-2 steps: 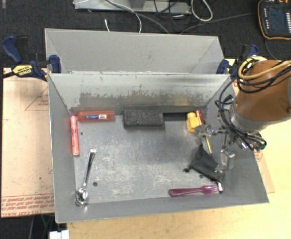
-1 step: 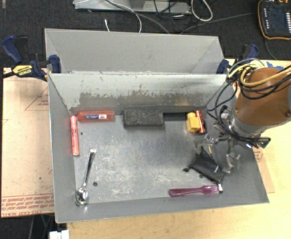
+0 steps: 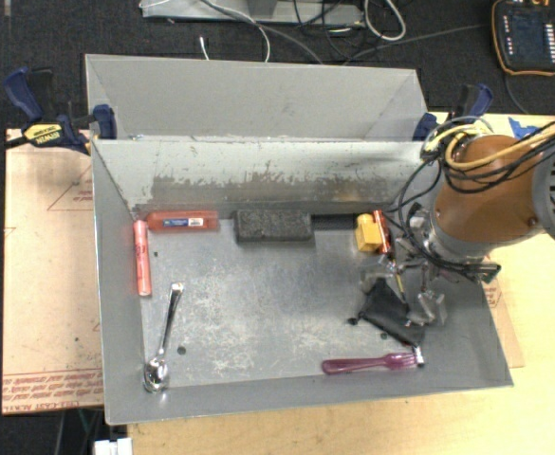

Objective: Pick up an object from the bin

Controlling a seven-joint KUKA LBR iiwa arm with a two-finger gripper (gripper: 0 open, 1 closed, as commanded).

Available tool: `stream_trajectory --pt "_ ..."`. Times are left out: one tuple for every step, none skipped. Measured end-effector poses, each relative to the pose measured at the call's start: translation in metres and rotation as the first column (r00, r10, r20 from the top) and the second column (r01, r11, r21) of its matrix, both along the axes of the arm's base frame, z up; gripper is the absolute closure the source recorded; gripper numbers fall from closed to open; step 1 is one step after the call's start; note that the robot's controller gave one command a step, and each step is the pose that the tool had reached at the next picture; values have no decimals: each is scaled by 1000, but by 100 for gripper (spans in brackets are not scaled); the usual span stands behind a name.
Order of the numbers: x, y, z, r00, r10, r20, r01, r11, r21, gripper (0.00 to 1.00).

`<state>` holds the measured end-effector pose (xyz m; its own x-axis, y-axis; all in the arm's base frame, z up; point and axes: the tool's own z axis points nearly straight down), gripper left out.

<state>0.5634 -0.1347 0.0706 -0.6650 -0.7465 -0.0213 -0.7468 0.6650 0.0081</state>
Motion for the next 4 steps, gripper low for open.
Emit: stream_trajectory --pt "13 -1 0 956 293 -1 -293 956 -8 100" --pt "13 -1 0 956 293 -1 -293 956 -8 100" --pt "13 -1 1 956 292 0 -292 956 -8 100" --pt "9 0 17 957 291 -10 -291 957 -2 100"
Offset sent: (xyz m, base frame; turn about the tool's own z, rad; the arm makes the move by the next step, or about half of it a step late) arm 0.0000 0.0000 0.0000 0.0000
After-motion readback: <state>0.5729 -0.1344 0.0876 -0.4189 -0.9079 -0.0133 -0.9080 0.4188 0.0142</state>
